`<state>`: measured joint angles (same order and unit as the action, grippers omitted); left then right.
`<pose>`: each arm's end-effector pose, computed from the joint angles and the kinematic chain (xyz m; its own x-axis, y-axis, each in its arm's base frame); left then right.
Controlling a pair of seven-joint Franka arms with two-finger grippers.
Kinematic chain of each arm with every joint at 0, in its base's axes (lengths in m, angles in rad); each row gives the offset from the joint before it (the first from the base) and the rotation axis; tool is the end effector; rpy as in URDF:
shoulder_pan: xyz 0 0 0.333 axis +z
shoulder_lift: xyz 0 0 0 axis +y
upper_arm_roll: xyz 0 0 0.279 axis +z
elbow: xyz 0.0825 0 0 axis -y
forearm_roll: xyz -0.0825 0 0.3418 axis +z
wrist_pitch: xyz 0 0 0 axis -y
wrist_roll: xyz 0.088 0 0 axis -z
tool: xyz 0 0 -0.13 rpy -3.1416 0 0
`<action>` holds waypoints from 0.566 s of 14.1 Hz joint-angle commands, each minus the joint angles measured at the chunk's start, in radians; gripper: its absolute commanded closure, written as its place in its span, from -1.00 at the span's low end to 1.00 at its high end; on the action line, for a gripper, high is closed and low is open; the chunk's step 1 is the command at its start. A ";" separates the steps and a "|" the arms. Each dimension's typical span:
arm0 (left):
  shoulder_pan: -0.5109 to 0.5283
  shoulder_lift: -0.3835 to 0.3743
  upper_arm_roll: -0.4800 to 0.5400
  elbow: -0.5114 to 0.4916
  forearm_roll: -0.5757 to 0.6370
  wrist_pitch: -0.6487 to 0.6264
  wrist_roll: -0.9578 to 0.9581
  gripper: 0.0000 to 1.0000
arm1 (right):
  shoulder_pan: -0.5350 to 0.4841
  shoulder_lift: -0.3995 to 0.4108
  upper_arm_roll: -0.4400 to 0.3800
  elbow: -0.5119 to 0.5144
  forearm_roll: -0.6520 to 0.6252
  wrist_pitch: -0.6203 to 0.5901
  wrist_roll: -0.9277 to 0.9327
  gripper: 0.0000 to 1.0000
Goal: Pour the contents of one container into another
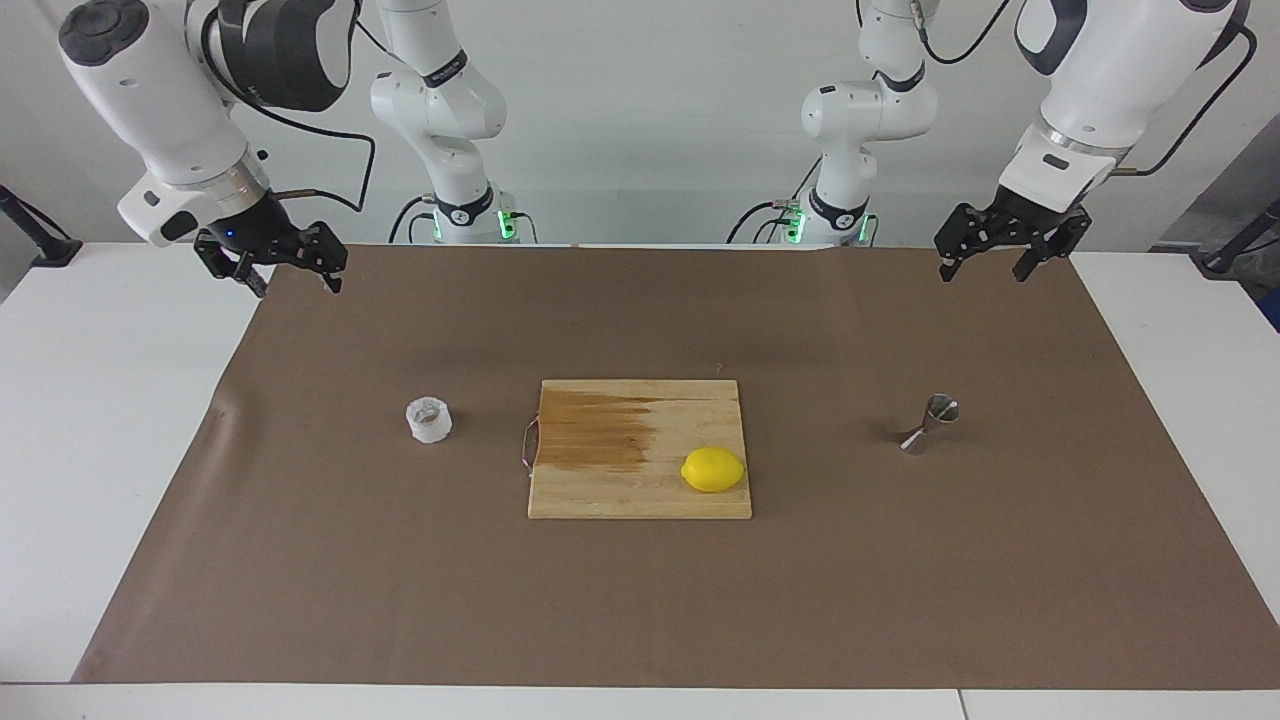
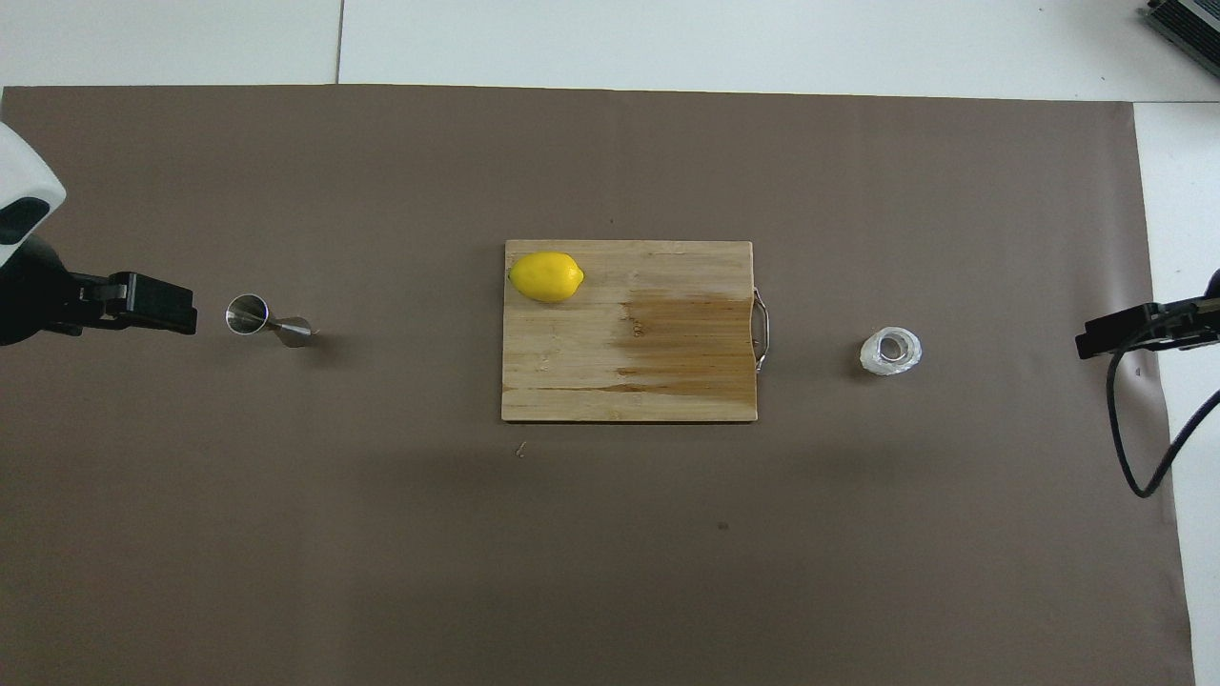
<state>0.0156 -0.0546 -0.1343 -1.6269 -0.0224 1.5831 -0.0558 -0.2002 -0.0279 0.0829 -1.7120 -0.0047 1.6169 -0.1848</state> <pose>0.4945 -0.0635 0.5688 0.9980 -0.0625 0.0095 -0.0626 -0.9979 0.0157 0.4992 -0.0590 0.5219 0.9954 0.0677 -0.0674 0.0675 -0.9977 -0.0055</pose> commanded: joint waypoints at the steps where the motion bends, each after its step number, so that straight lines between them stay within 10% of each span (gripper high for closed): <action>1: -0.011 -0.033 0.001 -0.042 -0.002 0.035 0.013 -1.00 | -0.007 -0.006 0.006 -0.003 -0.008 -0.002 -0.010 -1.00; 8: 0.015 -0.027 0.005 -0.106 -0.023 0.170 0.010 -1.00 | -0.007 -0.006 0.006 -0.003 -0.008 -0.002 -0.010 -1.00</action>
<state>0.0174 -0.0617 -0.1347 -1.6811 -0.0238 1.7009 -0.0559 -0.2002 -0.0279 0.0829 -1.7120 -0.0047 1.6169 -0.1848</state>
